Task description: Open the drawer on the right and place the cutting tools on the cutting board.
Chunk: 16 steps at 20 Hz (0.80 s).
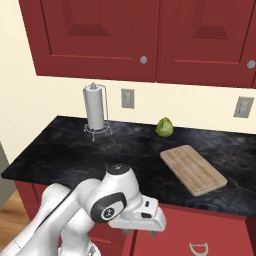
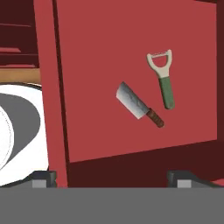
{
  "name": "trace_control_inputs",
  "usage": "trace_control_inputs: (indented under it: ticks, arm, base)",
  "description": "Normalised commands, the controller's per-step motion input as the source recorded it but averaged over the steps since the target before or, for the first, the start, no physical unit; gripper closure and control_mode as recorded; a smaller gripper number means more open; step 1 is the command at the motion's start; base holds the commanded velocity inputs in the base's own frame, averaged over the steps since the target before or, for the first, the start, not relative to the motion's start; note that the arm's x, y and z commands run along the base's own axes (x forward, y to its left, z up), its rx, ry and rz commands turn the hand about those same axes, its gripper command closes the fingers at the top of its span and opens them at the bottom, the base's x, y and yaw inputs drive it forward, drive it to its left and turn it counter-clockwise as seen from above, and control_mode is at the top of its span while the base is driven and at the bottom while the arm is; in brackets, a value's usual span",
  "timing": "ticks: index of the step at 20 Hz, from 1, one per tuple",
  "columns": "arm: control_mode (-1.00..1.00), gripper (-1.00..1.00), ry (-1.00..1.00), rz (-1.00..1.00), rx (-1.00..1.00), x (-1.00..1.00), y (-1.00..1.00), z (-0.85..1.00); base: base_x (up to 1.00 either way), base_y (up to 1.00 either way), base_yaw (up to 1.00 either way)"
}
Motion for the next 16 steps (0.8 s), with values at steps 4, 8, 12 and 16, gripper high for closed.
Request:
trace_control_inputs:
  ticks: [4,8,12,16]
  arm:
    - [-1.0,-1.0,0.0,0.14,0.0,0.32,-0.46,-0.79]
    - [-1.0,-1.0,0.0,0.16,0.0,0.06,-0.81,-0.74]
    - [-1.0,-1.0,0.0,0.13,0.04,0.0,-0.99,-0.45]
    - [-1.0,-1.0,0.01,0.0,0.0,0.0,-0.19,-0.15]
  base:
    - [0.0,0.0,0.0]
    - [0.0,0.0,0.0]
    - [0.0,0.0,0.0]
    - [0.0,0.0,0.0]
